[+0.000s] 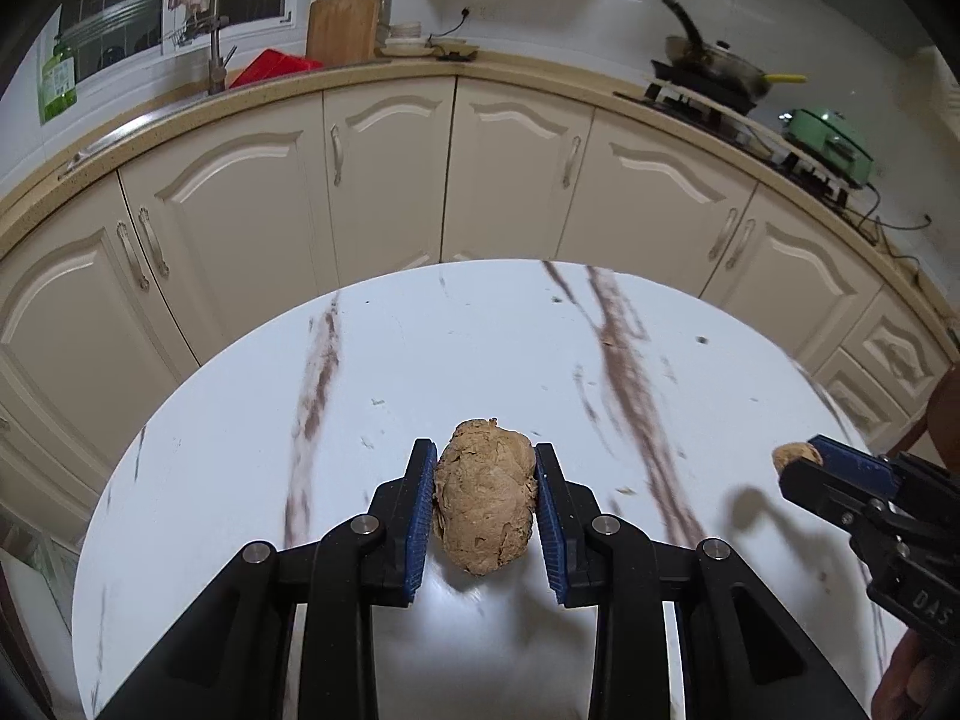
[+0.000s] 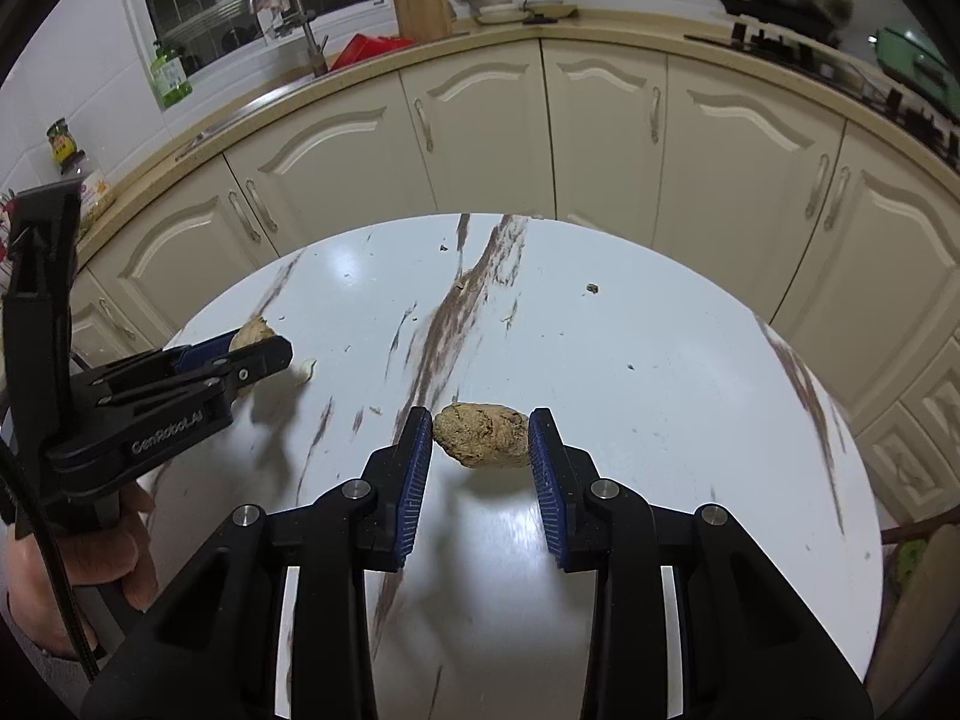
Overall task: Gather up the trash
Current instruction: 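Carry both buns to the blue bucket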
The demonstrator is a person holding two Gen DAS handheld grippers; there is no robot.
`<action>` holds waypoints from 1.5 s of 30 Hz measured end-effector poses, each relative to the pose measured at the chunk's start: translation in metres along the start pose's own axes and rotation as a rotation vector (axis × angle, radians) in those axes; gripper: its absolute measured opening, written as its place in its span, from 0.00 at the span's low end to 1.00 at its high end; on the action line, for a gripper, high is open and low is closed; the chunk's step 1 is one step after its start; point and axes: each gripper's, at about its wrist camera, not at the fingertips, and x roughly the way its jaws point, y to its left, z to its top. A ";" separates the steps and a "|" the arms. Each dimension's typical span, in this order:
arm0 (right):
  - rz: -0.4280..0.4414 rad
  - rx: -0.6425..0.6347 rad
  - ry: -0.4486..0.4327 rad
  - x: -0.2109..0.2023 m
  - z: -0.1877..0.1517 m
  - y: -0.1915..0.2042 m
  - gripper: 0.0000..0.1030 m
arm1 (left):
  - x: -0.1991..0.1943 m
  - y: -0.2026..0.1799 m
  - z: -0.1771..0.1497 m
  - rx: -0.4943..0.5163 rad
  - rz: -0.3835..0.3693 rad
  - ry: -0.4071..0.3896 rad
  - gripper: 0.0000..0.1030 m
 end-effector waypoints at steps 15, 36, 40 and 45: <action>-0.019 0.040 -0.215 -0.156 -0.038 -0.020 0.30 | -0.155 -0.091 -0.061 0.087 -0.089 -0.218 0.27; -0.237 0.283 -0.318 -0.311 -0.157 -0.172 0.30 | -0.196 -0.293 -0.138 0.340 -0.365 -0.153 0.27; -0.263 0.362 -0.254 -0.295 -0.182 -0.219 0.30 | -0.166 -0.333 -0.154 0.408 -0.393 -0.063 0.27; -0.262 0.474 -0.149 -0.263 -0.222 -0.279 0.30 | -0.121 -0.369 -0.172 0.471 -0.395 0.057 0.27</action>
